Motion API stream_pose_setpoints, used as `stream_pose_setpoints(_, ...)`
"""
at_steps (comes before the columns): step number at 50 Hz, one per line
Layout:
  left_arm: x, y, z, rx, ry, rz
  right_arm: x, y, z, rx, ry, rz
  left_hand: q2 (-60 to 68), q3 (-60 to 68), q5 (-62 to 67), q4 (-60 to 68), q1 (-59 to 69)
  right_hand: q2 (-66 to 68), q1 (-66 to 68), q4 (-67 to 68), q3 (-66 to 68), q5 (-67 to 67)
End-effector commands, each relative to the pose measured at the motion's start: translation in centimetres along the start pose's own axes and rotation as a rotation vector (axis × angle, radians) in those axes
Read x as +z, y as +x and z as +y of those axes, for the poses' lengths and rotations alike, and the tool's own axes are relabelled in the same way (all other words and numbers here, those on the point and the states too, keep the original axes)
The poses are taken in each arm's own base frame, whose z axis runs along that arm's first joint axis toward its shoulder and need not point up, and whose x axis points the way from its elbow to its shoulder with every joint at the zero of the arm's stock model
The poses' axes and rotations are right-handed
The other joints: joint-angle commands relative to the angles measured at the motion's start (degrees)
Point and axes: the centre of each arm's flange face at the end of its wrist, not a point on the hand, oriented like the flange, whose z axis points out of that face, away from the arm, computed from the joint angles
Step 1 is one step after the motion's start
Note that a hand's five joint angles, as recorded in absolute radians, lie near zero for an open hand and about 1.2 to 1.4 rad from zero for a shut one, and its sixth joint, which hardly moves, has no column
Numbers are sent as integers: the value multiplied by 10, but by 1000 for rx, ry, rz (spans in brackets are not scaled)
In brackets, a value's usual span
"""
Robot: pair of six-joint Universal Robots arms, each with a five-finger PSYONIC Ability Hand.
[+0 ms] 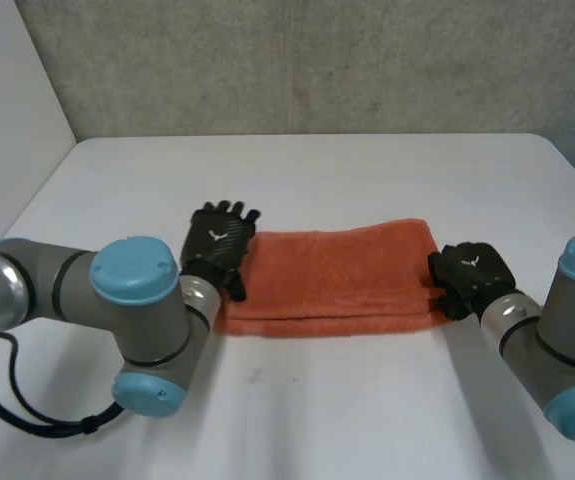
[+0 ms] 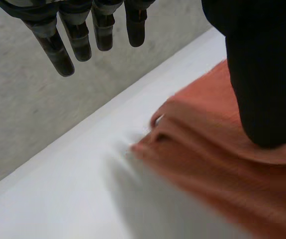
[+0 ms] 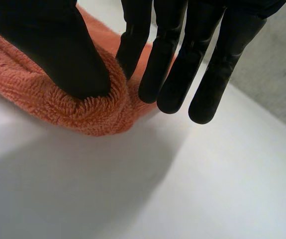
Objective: Fold the laundry
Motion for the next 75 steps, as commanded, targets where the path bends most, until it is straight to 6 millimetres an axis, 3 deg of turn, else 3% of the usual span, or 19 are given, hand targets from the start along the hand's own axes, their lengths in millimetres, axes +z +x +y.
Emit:
stream_pose_setpoints(1,-30,-11,-7,15,-31,-35,10,5,-46,-123,138,37,10,12,0,12,12,123,258,118,123,147)
stream_pose_setpoints(5,-44,-14,-18,11,-14,-35,6,-29,-77,-157,240,-33,7,8,-4,9,9,123,258,118,123,147)
stream_pose_setpoints(7,-55,-20,-29,-5,10,-47,-2,-71,-103,-185,337,-124,5,6,-5,7,7,123,258,118,123,147)
stream_pose_setpoints(8,-55,-20,-30,-6,10,-47,-2,-71,-103,-185,337,-124,5,6,-5,7,7,123,258,118,123,147)
stream_pose_setpoints(12,-64,-32,-35,-74,17,-75,-14,-133,-120,-216,433,-274,5,6,-5,7,7,123,258,118,123,147)
stream_pose_setpoints(16,-67,-58,-33,-113,-1,-144,-31,-198,-103,-250,451,-500,5,6,-5,7,7,123,258,118,123,147)
stream_pose_setpoints(22,-67,-74,-29,-124,-34,-179,-38,-230,-64,-276,322,-641,3,5,-7,5,5,123,258,118,123,147)
stream_pose_setpoints(27,-66,-72,-33,-124,-20,-172,-40,-216,-91,-240,355,-578,3,5,-7,5,5,103,239,99,103,127)
stream_pose_setpoints(28,-66,-72,-33,-124,-20,-172,-42,-205,-104,-201,365,-534,3,5,-7,5,5,-208,-73,-213,-208,-184)
stream_pose_setpoints(29,-64,-73,-36,-125,-8,-174,-42,-205,-105,-200,366,-534,3,5,-7,5,5,-211,-76,-216,-212,-187)
stream_pose_setpoints(30,-61,-72,-40,-125,9,-172,-40,-192,-115,-147,367,-486,3,5,-7,5,5,-448,-312,-453,-448,-424)
stream_pose_setpoints(37,-46,-57,-57,-174,80,-121,-36,-137,-145,101,365,-340,7,8,-4,9,9,-577,-442,-582,-577,-553)
stream_pose_setpoints(42,-38,-29,-63,-242,109,9,-16,-112,-130,191,283,-291,10,11,0,12,12,-577,-442,-582,-577,-553)
stream_pose_setpoints(47,-34,-7,-46,-305,37,104,3,-113,-100,203,153,-295,12,13,1,14,14,-577,-442,-582,-577,-553)
stream_pose_setpoints(53,-36,1,-24,-299,-87,122,25,-116,-68,201,21,-294,10,12,0,12,12,-577,-442,-582,-577,-553)
stream_pose_setpoints(60,-43,-6,-10,-282,-192,88,34,-103,-64,205,-9,-265,3,5,-7,5,5,-577,-442,-582,-577,-553)
stream_pose_setpoints(64,-43,-14,-17,-281,-182,59,32,-86,-84,213,43,-234,0,1,-10,2,2,-577,-442,-582,-577,-553)
stream_pose_setpoints(71,-49,-37,-75,-282,-33,22,8,-56,-139,218,197,-174,0,1,-10,2,2,-577,-442,-582,-577,-553)
stream_pose_setpoints(75,-53,-53,-106,-291,50,-7,-15,-19,-180,236,330,-50,0,1,-10,2,2,-577,-442,-582,-577,-553)
